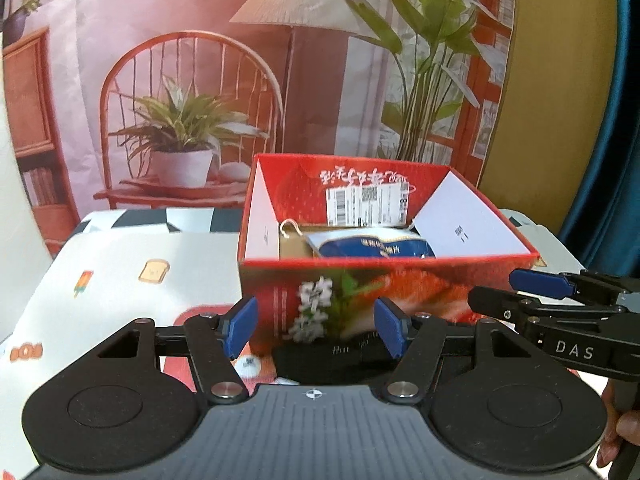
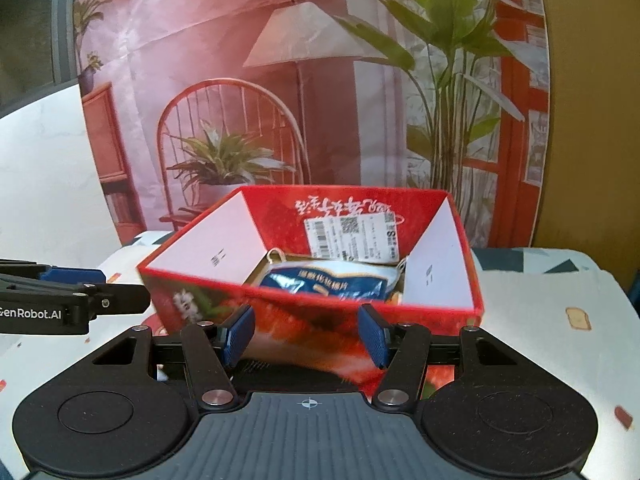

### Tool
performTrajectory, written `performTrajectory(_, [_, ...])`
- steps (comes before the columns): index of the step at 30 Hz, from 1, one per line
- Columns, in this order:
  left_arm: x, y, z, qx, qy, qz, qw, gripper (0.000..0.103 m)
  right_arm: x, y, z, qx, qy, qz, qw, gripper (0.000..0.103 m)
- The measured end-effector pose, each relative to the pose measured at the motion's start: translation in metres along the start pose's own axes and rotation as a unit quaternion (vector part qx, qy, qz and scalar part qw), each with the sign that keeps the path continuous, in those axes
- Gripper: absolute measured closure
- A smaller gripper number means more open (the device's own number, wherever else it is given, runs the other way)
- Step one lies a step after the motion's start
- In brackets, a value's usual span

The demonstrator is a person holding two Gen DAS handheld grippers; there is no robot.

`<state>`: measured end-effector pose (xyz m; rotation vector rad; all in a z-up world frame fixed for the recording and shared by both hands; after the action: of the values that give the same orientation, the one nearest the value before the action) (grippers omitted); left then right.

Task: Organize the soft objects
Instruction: 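Move both grippers down to the black fabric gloves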

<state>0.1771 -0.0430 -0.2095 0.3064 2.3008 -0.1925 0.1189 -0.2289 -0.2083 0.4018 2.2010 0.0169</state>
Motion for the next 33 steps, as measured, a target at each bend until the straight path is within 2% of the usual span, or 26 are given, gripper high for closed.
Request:
performTrajectory(10, [0.032, 0.008, -0.003, -0.001, 0.008, -0.024, 0.9997, 0.036, 0.040, 0.007, -0.001, 0.007, 0.022, 0.007, 1.000, 0.049])
performTrajectory(18, [0.051, 0.010, -0.003, -0.008, 0.011, -0.031, 0.9994, 0.036, 0.064, 0.005, -0.002, 0.014, 0.024, 0.013, 1.000, 0.049])
performTrajectory(33, [0.077, 0.008, 0.002, 0.021, 0.035, -0.050, 0.9979, 0.038, 0.096, -0.006, 0.000, 0.010, 0.033, 0.042, 0.999, 0.049])
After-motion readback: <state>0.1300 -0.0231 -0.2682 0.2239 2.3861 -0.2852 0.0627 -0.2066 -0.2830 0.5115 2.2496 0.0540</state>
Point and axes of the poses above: each gripper's, at about its wrist camera, not at the fingertips, and z roughly the way its jaws point, y to its left, x to its underside, the point moved 6 cm from there along z, roughly the way its jaws point, and after that the axes turned 8 degrees about y, right-handed, at the moved point
